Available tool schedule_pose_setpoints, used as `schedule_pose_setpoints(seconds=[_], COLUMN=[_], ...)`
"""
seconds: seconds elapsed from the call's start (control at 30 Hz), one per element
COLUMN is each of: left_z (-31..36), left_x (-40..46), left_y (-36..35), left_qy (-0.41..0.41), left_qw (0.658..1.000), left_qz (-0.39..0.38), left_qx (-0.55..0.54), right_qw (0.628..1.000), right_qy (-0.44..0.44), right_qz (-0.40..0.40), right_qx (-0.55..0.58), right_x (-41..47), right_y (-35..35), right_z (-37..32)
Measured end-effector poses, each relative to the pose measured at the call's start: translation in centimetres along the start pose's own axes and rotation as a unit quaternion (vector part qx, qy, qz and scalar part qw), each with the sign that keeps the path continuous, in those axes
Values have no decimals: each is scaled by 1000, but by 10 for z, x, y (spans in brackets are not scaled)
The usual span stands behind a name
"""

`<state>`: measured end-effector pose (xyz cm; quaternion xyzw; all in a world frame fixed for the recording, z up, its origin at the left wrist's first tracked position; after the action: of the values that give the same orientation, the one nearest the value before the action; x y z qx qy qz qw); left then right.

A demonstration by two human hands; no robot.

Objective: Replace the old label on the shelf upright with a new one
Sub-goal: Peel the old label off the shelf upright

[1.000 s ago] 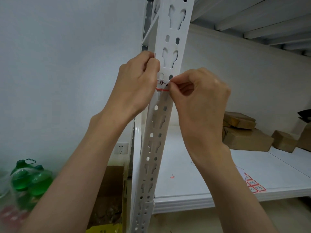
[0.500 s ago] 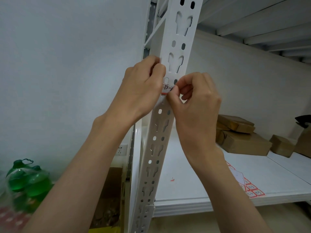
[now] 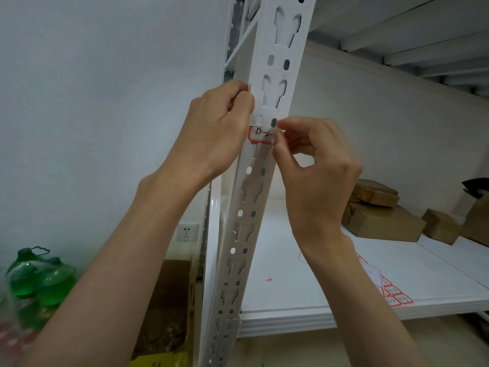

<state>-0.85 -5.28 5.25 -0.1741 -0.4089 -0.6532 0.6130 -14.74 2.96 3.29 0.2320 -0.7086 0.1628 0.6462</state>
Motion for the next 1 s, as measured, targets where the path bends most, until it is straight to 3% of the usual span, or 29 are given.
schedule_pose_setpoints(seconds=[1.0], left_z=[3], left_x=[-5], left_y=[0], left_qy=[6], left_qw=[1000], left_qz=[12], left_qx=[-17], right_qw=[997], right_qy=[-62], right_qz=[-48], right_qx=[-25], right_x=[0], right_y=[-26], right_z=[2])
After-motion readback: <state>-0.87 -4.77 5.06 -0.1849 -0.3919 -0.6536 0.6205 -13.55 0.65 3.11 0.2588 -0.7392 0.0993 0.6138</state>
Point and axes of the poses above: each hand's wrist, its own x-axis towards the middle knuckle, its own y-axis out of the back of the hand, z = x × y, the point moved 10 cm from there along x, towards the middle knuckle, and after that the axes turned 5 degrees about -z, right-handed, at the moved point
